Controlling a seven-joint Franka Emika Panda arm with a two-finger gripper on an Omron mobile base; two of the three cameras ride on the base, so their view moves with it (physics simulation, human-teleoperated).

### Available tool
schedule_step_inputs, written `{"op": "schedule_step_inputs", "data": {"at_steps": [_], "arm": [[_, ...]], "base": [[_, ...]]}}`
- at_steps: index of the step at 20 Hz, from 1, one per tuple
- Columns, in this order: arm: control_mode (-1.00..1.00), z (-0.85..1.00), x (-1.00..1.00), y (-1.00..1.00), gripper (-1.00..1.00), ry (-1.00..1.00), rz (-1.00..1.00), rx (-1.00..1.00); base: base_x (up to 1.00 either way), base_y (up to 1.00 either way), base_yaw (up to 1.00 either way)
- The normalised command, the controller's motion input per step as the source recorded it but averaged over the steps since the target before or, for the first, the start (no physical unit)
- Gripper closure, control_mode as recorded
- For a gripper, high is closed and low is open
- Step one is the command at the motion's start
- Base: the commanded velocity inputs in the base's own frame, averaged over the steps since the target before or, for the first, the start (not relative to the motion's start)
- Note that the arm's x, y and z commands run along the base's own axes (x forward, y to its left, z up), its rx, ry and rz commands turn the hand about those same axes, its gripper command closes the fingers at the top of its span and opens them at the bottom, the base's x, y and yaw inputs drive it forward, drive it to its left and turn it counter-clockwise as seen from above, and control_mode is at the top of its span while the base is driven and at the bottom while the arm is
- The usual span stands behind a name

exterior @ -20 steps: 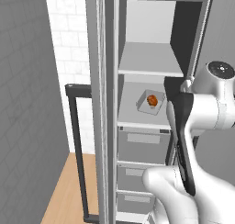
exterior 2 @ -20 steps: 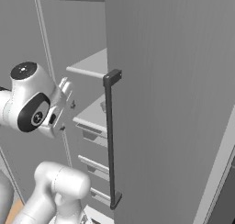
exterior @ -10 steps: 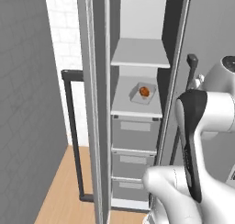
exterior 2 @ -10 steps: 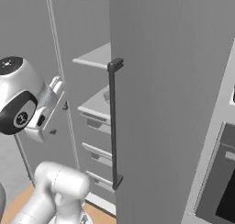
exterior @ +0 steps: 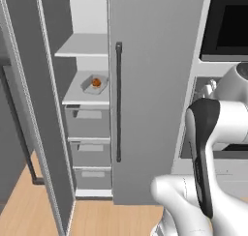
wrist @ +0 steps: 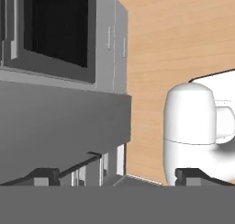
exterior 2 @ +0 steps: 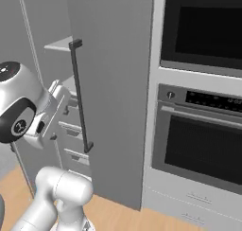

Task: Take the meat container that has the chicken drumstick and place it on the second highest rack of the freezer. Then take the vegetable container that has the sweet potato and carrot and place it on the highest rack of the freezer.

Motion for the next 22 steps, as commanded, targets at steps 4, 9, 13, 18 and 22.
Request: {"op": "schedule_step_inputs", "data": {"at_steps": [4, 9, 13, 18, 22], "arm": [[1.0, 0.0, 0.0, 0.0, -1.0, 0.0, 0.0, 0.0], [1.0, 0.0, 0.0, 0.0, -1.0, 0.0, 0.0, 0.0], [1.0, 0.0, 0.0, 0.0, -1.0, 0.0, 0.0, 0.0], [1.0, 0.0, 0.0, 0.0, -1.0, 0.0, 0.0, 0.0], [1.0, 0.0, 0.0, 0.0, -1.0, 0.0, 0.0, 0.0]], "base": [[-0.27, -1.0, -0.37], [0.01, -1.0, -0.06], [0.07, -1.0, 0.02], [0.12, -1.0, 0.0], [0.2, -1.0, 0.0]]}}
